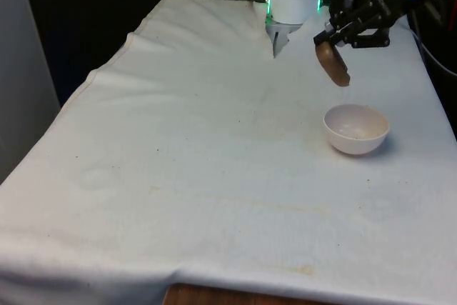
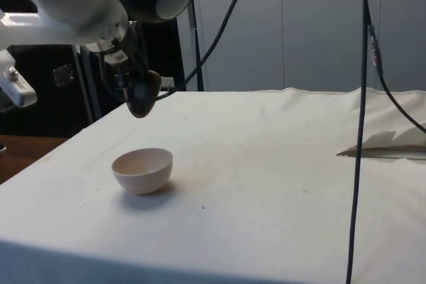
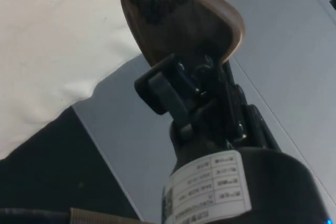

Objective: Pour the coffee beans from the cup into the bowl.

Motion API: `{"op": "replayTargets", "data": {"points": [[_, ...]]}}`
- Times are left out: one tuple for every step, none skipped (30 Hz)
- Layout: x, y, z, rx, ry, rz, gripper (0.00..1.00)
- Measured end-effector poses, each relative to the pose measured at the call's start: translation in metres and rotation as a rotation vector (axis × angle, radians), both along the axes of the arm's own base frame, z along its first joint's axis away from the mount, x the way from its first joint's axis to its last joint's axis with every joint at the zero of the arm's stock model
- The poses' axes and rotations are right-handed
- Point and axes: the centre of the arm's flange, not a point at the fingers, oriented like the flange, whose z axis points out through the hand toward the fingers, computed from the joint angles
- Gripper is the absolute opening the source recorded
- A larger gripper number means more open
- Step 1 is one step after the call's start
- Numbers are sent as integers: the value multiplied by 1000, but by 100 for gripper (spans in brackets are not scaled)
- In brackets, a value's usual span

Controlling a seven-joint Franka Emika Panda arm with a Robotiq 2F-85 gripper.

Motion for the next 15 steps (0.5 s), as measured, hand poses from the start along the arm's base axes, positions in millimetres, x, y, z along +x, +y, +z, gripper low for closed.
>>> {"op": "replayTargets", "data": {"points": [[0, 0, 0, 0, 0, 0, 0], [0, 1, 1, -7, -2, 0, 0], [0, 4, 1, -22, -4, 4, 0], [0, 6, 1, -29, -6, 6, 0], [1, 8, 1, -37, -7, 8, 0], [1, 9, 1, -45, -6, 9, 0], [2, 11, 1, -52, -6, 11, 0], [2, 12, 0, -60, -6, 11, 0], [2, 14, 0, -68, -7, 13, 0], [2, 14, 0, -68, -7, 13, 0], [3, 16, 0, -76, -7, 15, 0], [3, 19, 0, -89, -7, 17, 0], [2, 21, 1, -96, -7, 19, 0], [2, 23, 1, -103, -8, 21, 0], [1, 25, 0, -111, -7, 22, 0]]}}
